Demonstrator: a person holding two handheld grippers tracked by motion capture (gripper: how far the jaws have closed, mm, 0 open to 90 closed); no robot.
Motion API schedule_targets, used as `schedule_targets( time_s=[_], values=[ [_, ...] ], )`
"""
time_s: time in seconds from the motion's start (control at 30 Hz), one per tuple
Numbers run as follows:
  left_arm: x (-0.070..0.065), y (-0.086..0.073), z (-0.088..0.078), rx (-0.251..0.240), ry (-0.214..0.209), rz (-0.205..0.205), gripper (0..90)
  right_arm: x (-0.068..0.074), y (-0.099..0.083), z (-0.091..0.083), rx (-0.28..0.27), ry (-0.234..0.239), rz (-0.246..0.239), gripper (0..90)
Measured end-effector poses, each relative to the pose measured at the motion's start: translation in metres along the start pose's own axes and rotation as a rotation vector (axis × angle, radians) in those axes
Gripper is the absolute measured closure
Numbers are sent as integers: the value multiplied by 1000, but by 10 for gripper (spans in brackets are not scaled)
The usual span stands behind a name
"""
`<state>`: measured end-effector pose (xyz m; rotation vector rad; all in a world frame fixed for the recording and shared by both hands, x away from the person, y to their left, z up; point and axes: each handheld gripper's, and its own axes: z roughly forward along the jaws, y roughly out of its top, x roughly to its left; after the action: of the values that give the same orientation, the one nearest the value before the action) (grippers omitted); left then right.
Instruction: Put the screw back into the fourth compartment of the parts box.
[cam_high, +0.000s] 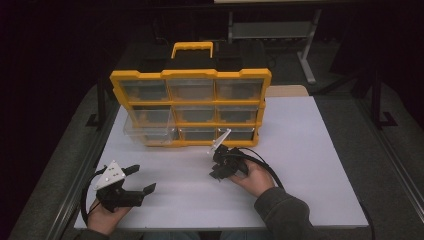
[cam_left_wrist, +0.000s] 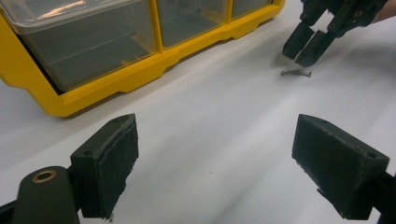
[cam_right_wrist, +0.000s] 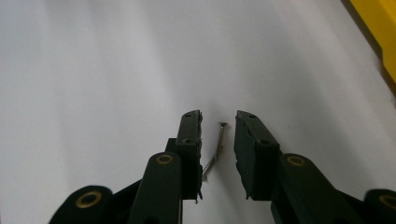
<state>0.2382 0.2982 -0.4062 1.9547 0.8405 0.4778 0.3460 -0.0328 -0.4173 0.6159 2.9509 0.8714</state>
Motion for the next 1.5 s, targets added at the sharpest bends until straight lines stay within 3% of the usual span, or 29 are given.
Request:
schedule_targets(
  time_s=[0.33,0.6,1.07,1.27,1.5],
  values=[
    [0,0,0,-2,-2,-1,143,-2,1,14,42,2,7,738],
    [0,0,0,-2,-1,3,143,-2,1,15,46,-34,1,849],
    [0,0,0,-2,-2,3,143,-8,-1,14,32,7,42,871],
    [-1,0,0,-3,-1,3,143,-6,0,6,13,36,36,871],
    [-1,0,0,-2,-1,2,143,-4,2,-4,-5,27,21,871]
  ],
)
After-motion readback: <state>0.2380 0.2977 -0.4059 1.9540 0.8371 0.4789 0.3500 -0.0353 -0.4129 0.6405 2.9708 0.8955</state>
